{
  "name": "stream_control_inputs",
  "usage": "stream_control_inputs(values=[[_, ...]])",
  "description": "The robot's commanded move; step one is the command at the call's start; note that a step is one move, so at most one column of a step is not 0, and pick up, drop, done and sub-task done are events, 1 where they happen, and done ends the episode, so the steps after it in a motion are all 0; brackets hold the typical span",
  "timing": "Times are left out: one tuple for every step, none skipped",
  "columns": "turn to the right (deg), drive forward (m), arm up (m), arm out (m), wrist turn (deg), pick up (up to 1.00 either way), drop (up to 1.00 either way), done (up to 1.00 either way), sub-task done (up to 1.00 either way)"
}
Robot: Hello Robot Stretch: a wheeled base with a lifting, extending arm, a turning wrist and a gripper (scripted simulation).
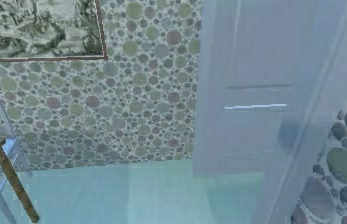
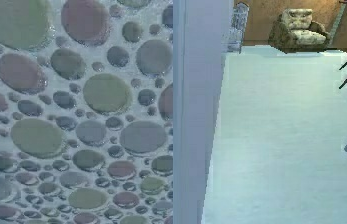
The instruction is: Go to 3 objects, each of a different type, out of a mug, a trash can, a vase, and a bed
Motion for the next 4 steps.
stream_control_inputs(values=[[-45.0,0.0,0.0,0.0,0.0,0.0,0.0,0.0,0.0],[-9.0,0.0,0.0,0.0,0.0,0.0,0.0,0.0,0.0],[0.0,0.45,0.0,0.0,0.0,0.0,0.0,0.0,0.0],[-45.0,0.0,0.0,0.0,0.0,0.0,0.0,0.0,0.0]])
